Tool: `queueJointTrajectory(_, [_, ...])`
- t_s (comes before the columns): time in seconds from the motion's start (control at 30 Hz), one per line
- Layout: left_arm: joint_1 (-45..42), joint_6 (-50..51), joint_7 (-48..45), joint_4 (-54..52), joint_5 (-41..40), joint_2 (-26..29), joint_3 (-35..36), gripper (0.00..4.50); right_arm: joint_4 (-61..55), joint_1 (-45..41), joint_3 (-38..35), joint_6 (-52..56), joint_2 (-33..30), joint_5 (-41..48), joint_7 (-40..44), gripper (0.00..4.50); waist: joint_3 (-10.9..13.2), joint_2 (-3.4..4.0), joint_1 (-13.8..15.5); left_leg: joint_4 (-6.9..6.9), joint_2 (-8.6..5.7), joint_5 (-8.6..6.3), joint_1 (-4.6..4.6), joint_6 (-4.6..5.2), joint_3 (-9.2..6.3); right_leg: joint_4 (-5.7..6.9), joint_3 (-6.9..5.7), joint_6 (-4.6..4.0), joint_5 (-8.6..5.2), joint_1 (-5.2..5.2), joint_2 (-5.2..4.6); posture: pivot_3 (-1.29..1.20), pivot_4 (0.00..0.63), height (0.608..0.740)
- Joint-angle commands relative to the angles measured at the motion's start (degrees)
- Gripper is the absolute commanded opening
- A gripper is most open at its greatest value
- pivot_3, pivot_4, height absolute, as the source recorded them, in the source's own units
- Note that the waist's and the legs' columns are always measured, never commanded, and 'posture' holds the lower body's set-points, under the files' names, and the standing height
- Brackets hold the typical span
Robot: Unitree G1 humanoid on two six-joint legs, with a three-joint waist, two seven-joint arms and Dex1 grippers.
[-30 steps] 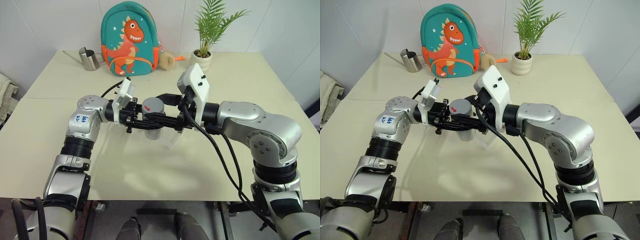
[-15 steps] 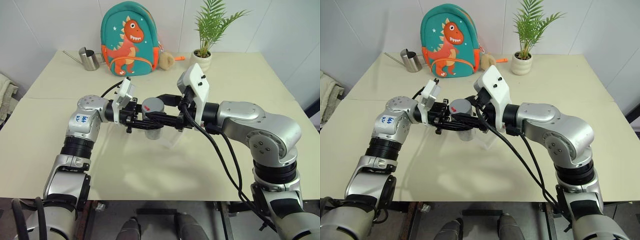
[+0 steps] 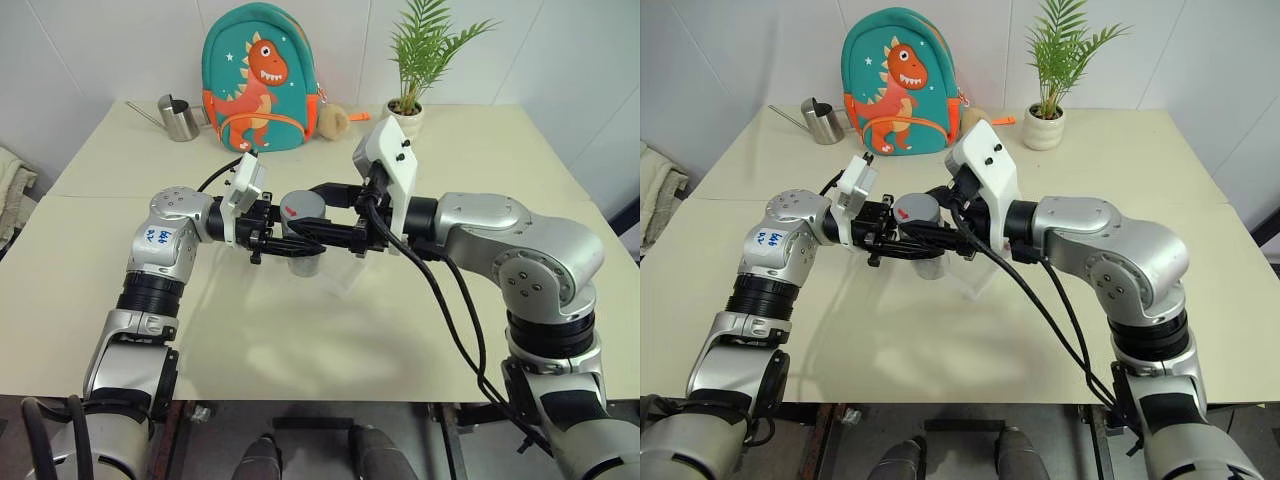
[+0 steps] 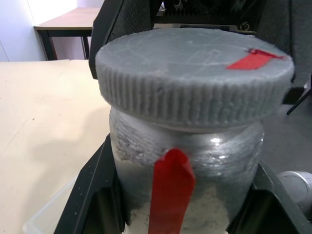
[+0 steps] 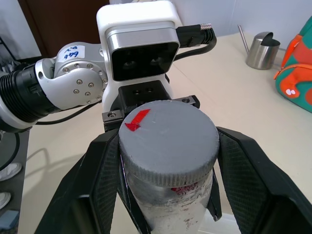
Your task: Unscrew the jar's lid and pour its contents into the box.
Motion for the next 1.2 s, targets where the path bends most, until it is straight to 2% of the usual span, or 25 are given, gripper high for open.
queueJointTrajectory(0.03, [1.3,0.4,-1.0,-1.9,0.5,0.2,-1.4,1.93,-1.0,-2.9,-3.3,-3.1,-1.1,-1.3,-0.2,2.75,0.0,0.00,0.0,0.00,0.00,0.00,0.00,0.00,0.00,0.00,0.00,0.00,0.00,0.00,0.00,0.00,0.150,0.740])
queueJointTrajectory(0.87, [3.4,3.4,-0.1,-5.9,-0.2,1.4,-1.5,1.93,2.6,-4.7,-5.1,-7.2,-7.0,-6.6,2.8,2.75,0.0,0.02,0.1,0.00,0.00,0.00,-0.01,0.00,0.02,0.00,0.00,0.00,0.00,-0.01,-0.01,0.00,0.150,0.740])
queueJointTrajectory(1.0, [2.2,3.1,2.0,-4.7,-0.1,3.7,1.3,1.93,5.5,-0.9,-8.6,-7.7,-12.4,-10.1,1.3,2.75,0.0,0.02,0.2,0.00,-0.01,0.00,-0.01,0.00,0.02,-0.03,0.00,0.00,0.00,0.00,-0.01,0.00,0.150,0.740])
queueJointTrajectory(1.1, [0.7,1.6,4.4,-1.6,0.6,7.0,4.2,1.93,7.3,8.0,-12.3,-7.8,-18.0,-14.4,-0.9,2.75,0.0,0.01,0.4,-0.02,-0.01,0.00,-0.03,0.00,0.01,-0.09,0.00,0.00,0.00,-0.01,-0.01,0.00,0.150,0.740])
queueJointTrajectory(1.2, [-0.5,-0.9,6.1,1.7,1.3,8.3,5.7,1.93,6.9,14.9,-14.7,-6.8,-19.0,-16.1,-3.4,2.75,0.0,0.03,0.5,-0.03,-0.03,-0.01,-0.04,0.01,0.05,-0.10,0.01,0.00,-0.02,-0.01,-0.02,0.00,0.150,0.740])
